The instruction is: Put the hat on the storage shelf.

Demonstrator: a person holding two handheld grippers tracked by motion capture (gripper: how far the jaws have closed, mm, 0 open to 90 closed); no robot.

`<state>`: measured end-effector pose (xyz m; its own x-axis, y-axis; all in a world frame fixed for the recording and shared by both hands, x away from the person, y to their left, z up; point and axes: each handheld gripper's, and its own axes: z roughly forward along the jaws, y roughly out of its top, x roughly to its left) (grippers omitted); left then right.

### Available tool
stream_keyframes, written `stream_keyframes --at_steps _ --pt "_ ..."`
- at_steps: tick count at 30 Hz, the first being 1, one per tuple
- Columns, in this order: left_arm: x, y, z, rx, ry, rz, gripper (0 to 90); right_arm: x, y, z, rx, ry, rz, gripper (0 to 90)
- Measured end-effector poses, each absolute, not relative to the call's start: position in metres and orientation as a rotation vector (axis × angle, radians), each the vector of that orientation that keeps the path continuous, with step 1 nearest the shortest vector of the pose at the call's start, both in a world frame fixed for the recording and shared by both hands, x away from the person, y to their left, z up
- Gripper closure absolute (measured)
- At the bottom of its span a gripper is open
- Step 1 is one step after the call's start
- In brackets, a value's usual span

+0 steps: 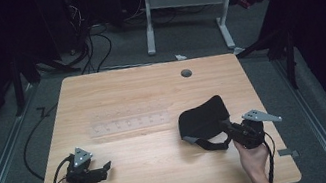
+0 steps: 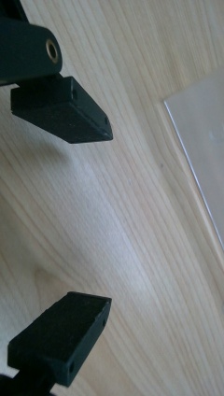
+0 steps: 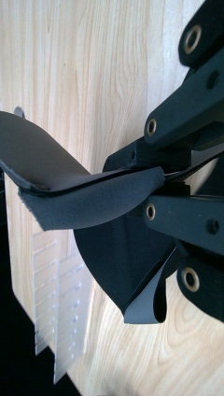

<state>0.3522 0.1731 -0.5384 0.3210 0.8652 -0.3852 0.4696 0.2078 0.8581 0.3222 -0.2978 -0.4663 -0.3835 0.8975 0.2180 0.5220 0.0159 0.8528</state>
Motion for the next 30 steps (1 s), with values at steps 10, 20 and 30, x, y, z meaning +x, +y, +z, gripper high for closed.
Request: stream_keyframes --at_steps 10,20,30 --pt "0.341 0.16 -0.525 1.441 1.219 0.343 17.4 0.316 -0.285 -0.451 1.399 1.949 1.391 85.5" --pt "0.331 0.147 -0.509 1.438 1.133 0.285 17.5 0.317 -0.262 -0.441 1.317 2.029 1.433 85.5" --pt "0.321 0.129 -0.496 1.458 1.058 0.235 18.8 0.324 -0.236 -0.437 1.261 2.124 1.475 85.4"
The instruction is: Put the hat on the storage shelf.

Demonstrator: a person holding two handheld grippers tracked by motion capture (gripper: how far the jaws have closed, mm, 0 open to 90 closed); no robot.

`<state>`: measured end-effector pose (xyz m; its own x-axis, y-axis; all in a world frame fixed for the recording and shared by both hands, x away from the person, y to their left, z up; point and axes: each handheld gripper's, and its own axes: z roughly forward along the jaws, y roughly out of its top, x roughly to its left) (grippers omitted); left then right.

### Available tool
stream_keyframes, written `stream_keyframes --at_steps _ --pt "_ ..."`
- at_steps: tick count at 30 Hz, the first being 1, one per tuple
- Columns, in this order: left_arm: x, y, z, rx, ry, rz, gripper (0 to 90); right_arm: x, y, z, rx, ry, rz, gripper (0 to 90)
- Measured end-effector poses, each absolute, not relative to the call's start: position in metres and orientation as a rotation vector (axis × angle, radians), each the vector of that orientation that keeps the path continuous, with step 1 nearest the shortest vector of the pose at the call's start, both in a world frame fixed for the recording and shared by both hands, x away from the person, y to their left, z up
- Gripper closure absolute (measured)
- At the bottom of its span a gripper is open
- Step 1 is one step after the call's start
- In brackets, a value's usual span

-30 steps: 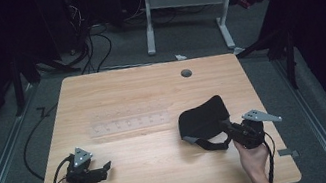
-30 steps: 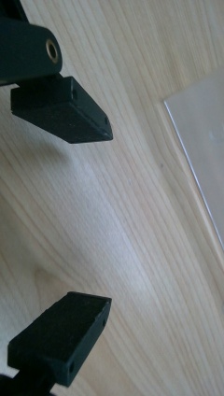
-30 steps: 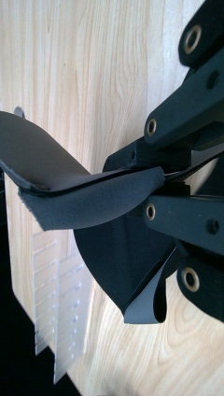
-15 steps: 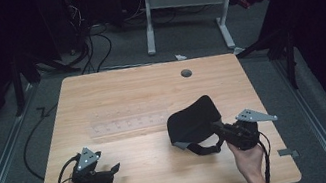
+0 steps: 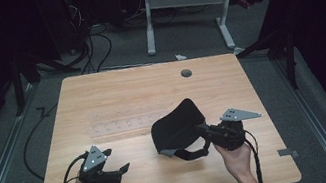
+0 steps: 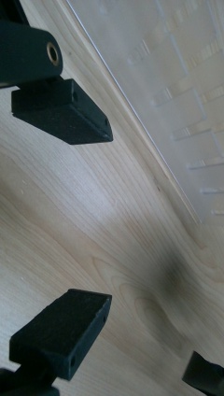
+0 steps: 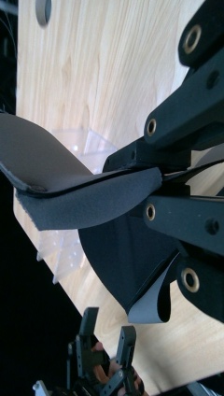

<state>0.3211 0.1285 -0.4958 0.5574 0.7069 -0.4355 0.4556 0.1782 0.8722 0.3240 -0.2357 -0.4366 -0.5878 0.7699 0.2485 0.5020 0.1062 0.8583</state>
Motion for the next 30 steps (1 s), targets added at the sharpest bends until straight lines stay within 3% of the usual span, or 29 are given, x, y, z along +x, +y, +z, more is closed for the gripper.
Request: stream_keyframes --at_steps 24,30 --pt "0.3 0.102 -0.479 1.485 0.899 0.216 19.2 0.326 -0.182 -0.439 1.164 2.312 1.548 85.2" --pt "0.299 0.103 -0.479 1.481 0.899 0.211 23.2 0.328 -0.173 -0.441 1.153 2.351 1.526 85.1"
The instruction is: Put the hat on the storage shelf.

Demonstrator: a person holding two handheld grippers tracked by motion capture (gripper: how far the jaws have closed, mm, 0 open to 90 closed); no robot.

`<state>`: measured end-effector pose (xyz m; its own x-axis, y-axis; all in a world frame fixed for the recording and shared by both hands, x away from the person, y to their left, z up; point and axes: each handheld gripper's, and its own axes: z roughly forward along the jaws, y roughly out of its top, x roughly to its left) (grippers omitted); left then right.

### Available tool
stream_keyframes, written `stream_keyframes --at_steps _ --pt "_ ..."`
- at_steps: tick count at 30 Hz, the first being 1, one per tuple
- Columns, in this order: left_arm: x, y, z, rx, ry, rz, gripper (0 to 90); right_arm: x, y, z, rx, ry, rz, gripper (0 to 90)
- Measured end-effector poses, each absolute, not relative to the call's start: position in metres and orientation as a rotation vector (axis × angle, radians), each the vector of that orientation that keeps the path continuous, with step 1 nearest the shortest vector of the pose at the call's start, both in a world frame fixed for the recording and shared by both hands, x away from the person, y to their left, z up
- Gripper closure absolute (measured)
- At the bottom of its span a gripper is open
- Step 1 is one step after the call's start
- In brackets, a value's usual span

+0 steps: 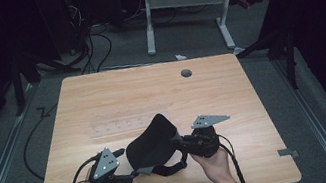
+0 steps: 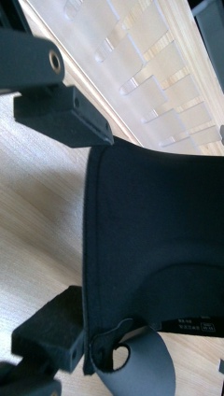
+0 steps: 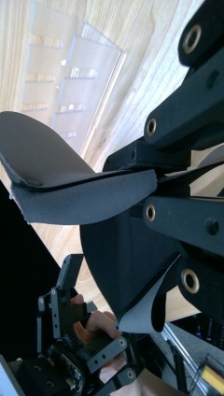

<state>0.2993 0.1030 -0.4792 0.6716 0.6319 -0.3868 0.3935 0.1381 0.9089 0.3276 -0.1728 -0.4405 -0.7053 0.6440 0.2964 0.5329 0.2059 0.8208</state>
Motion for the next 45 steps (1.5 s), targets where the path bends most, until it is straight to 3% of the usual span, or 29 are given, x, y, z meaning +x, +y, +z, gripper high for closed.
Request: stream_keyframes --at_steps 17,21,30,33,36,37,45 --pt "0.293 0.099 -0.479 1.552 0.849 0.212 44.5 0.326 -0.155 -0.436 1.092 2.443 1.505 84.6" --pt "0.292 0.104 -0.476 1.549 0.849 0.217 61.6 0.328 -0.154 -0.437 1.087 2.449 1.514 82.9" --pt "0.288 0.108 -0.473 1.575 0.798 0.14 79.2 0.333 -0.154 -0.439 1.11 2.443 1.548 78.5" --pt "0.286 0.108 -0.473 1.583 0.77 0.109 85.4 0.334 -0.156 -0.438 1.12 2.419 1.543 72.6" --pt "0.285 0.105 -0.476 1.601 0.766 0.079 86.3 0.335 -0.161 -0.437 1.125 2.389 1.566 68.1" --pt "0.286 0.105 -0.476 1.601 0.769 0.074 86.5 0.336 -0.165 -0.437 1.126 2.364 1.577 62.5" --pt "0.288 0.116 -0.472 1.545 0.787 0.038 86.5 0.332 -0.186 -0.445 1.121 2.334 1.577 51.9"
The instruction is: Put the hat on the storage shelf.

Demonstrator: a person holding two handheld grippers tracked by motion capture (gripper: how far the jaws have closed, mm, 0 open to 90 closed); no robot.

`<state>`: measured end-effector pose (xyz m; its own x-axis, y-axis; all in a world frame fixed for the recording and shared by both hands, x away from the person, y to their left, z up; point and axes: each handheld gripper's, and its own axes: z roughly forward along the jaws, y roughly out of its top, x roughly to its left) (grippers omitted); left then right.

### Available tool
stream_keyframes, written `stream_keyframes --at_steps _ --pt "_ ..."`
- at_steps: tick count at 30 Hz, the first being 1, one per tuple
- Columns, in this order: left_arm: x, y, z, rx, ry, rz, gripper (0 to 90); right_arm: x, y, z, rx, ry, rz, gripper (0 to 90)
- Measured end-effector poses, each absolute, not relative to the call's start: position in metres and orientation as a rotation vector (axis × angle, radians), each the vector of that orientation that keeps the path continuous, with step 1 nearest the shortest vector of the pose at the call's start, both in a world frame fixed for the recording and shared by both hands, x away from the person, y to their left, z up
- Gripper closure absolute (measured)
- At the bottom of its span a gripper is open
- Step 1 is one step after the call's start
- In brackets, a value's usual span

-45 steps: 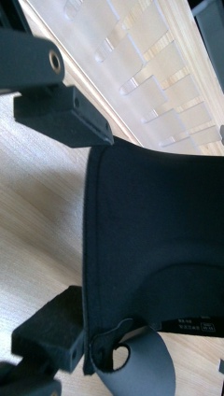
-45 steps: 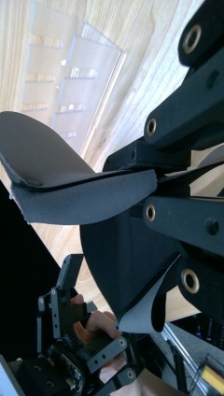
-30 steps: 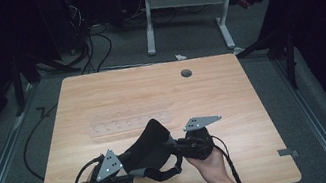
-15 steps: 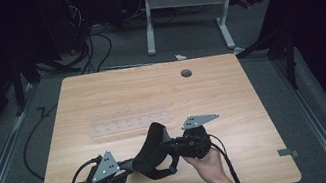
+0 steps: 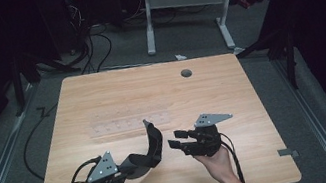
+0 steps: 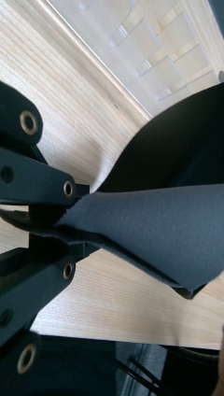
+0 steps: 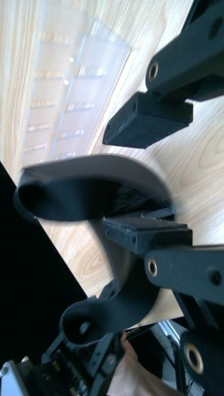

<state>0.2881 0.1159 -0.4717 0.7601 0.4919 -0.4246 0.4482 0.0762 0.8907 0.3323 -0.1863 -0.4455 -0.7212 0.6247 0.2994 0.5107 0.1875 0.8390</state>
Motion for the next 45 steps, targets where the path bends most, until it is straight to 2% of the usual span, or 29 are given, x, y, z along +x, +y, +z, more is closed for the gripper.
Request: stream_keyframes --at_steps 6,18,27,45 --pt "0.29 0.121 -0.469 1.505 0.802 0.011 86.5 0.338 -0.221 -0.472 1.262 2.237 1.362 47.3" --pt "0.293 0.135 -0.462 1.433 0.832 -0.001 86.5 0.353 -0.264 -0.513 1.494 2.049 0.964 43.8" --pt "0.298 0.144 -0.456 1.383 0.849 0.014 86.5 0.357 -0.269 -0.528 1.503 2.033 0.819 40.4" --pt "0.314 0.161 -0.447 1.297 0.898 0.05 86.5 0.355 -0.271 -0.531 1.5 2.009 0.852 38.8"
